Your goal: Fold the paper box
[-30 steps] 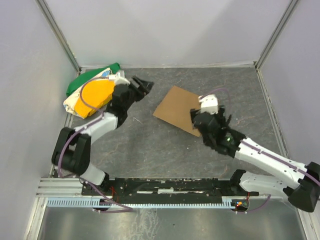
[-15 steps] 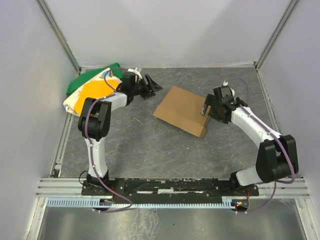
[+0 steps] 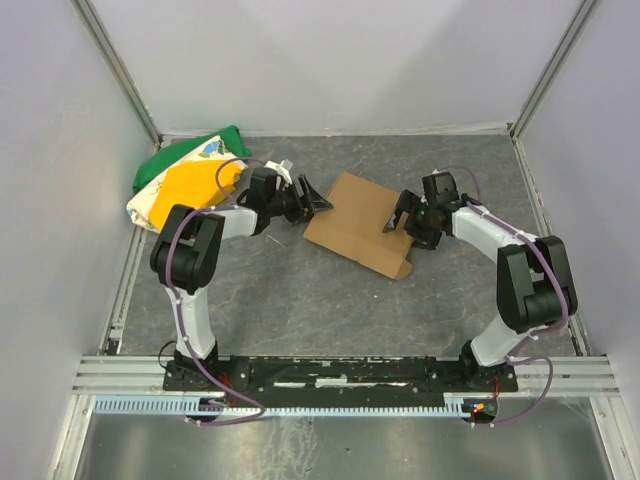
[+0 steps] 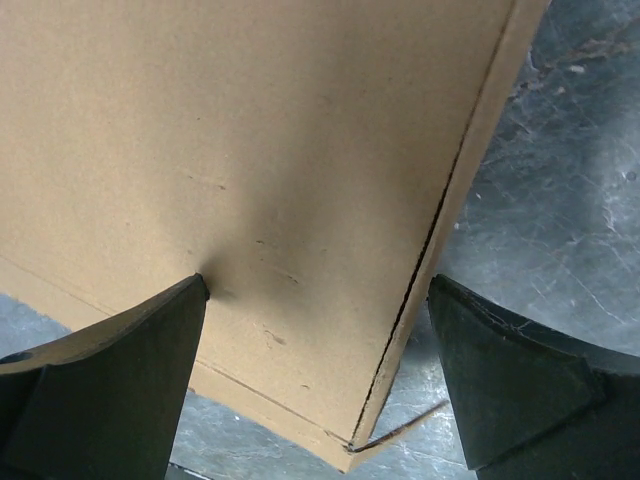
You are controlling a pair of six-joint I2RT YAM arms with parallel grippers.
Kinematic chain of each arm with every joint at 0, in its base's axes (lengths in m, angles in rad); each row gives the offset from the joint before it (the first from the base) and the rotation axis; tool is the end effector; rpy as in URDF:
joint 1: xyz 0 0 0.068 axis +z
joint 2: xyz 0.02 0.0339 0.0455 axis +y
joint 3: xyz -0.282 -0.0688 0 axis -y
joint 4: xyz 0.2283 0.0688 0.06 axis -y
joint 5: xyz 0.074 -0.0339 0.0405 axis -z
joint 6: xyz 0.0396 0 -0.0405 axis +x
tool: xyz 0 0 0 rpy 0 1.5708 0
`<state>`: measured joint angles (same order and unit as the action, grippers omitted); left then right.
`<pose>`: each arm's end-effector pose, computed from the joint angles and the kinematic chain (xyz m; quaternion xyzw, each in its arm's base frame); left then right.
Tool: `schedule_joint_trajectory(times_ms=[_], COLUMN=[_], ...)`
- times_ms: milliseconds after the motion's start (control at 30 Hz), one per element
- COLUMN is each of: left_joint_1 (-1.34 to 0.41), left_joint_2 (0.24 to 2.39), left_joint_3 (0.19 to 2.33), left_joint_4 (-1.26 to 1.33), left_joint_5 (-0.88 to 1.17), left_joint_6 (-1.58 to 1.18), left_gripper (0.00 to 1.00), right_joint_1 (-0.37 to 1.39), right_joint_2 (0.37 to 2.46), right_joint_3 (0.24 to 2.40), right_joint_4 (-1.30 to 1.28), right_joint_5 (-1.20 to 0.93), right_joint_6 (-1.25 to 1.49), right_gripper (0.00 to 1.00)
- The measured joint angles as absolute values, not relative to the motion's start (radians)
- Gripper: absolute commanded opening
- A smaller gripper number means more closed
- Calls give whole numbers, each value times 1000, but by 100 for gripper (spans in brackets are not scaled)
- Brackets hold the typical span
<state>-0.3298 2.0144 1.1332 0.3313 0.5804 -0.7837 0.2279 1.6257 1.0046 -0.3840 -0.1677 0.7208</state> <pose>0.3940 -0.1578 0.1743 -0.0519 0.8461 -0.4593 0.2655 0.3070 0.0780 0.2156 0.2108 0.9337 0.1986 0.2107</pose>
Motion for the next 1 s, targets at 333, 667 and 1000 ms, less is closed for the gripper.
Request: schedule_joint_trajectory(times_ms=[333, 667, 1000], left_joint_1=[-339, -371, -388], left_joint_2=[1780, 1715, 1566], left_joint_3=[986, 952, 898], left_joint_4=[338, 252, 101], left_joint_5=[522, 479, 347], left_joint_6=[-783, -767, -693], left_gripper=[81, 81, 99], right_joint_1=[222, 241, 313], right_joint_2=[1687, 1760, 1709], right_joint_3=[1146, 1325, 1227], right_joint_4=[-394, -492, -538], right_joint_5=[-186, -110, -30], right_joint_6=[685, 588, 561], right_gripper=[99, 99, 99])
